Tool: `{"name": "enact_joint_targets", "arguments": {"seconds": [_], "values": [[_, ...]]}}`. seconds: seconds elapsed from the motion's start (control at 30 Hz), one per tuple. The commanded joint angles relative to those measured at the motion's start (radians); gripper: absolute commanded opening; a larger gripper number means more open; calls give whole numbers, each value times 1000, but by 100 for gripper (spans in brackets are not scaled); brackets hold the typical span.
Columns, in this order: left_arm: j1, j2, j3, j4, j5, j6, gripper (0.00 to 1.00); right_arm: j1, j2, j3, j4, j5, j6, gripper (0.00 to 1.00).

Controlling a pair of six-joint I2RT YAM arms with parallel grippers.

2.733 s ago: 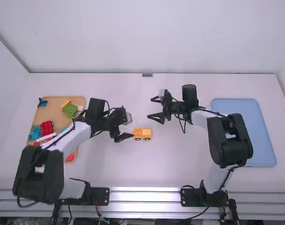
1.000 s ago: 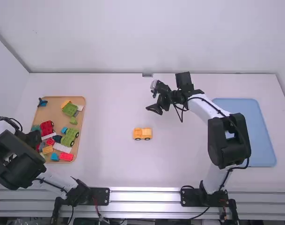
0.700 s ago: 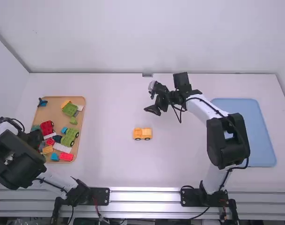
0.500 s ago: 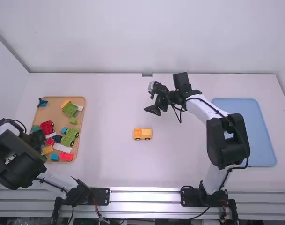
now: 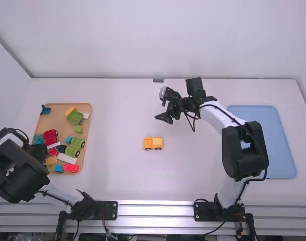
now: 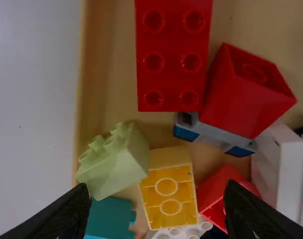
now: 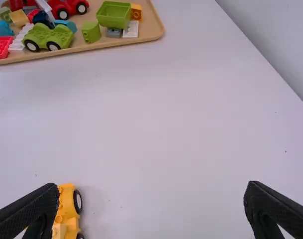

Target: Assemble lego blocks to make yellow taxi

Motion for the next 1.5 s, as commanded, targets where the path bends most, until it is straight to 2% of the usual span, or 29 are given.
{"name": "enact_joint_targets", "arguments": {"seconds": [0.0,0.1,0.17,0.23,0.4,0.53,0.73,0.83,1.47], "values": [[-24,14,-9,2,-16,9,71,2,-24,32,-2,-6,-4,98],[-55,35,-9,26,-5,8,69,2,-24,32,-2,-6,-4,99],[-83,48,-9,33,-18,-16,61,1,-24,32,-2,-6,-4,99],[-105,60,-9,37,-38,-47,58,0,-24,32,-2,-6,-4,99],[-126,69,-9,3,-92,-166,55,-2,-24,31,-6,-6,-3,99],[-121,69,-9,-1,-92,-170,53,-7,-24,31,-5,-6,-4,98],[-121,69,-9,7,-55,-169,55,-7,-24,31,-5,-6,-3,99],[-108,69,7,9,14,-87,57,-6,-24,31,0,-6,-4,98],[-90,65,35,-98,22,-90,57,1,-24,31,7,20,-48,99]]}}
